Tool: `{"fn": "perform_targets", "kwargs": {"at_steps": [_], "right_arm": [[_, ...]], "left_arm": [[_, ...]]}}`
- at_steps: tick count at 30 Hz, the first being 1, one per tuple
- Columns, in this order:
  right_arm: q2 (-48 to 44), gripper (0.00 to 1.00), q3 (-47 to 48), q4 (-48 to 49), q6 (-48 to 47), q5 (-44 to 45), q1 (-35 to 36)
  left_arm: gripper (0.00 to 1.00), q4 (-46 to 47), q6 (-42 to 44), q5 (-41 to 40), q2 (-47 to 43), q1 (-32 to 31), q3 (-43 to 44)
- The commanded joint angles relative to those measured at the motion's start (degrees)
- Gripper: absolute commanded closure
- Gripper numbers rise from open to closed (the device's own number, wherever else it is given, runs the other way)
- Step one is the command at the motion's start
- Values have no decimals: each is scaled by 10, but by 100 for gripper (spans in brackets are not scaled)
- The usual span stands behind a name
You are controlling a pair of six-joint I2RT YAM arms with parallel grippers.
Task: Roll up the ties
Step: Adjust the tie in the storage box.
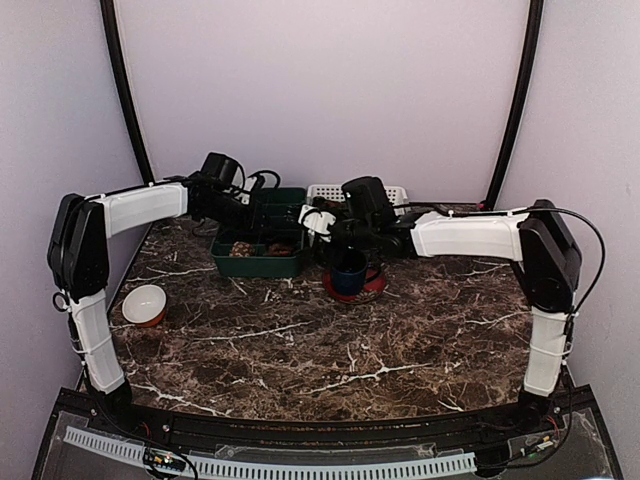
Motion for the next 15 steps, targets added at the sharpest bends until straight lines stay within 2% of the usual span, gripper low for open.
{"fn": "perform_targets", "kwargs": {"at_steps": [1, 9, 15], "right_arm": [[-51, 25, -25, 56, 31, 1, 0], [-96, 25, -78, 80, 55, 12, -4], [-117, 25, -112, 97, 76, 21, -10]], "left_arm": [[61, -20, 26, -1, -27, -2, 31], [60, -15, 43, 10, 21, -18, 57], [66, -30, 53, -3, 47, -38, 44]]}}
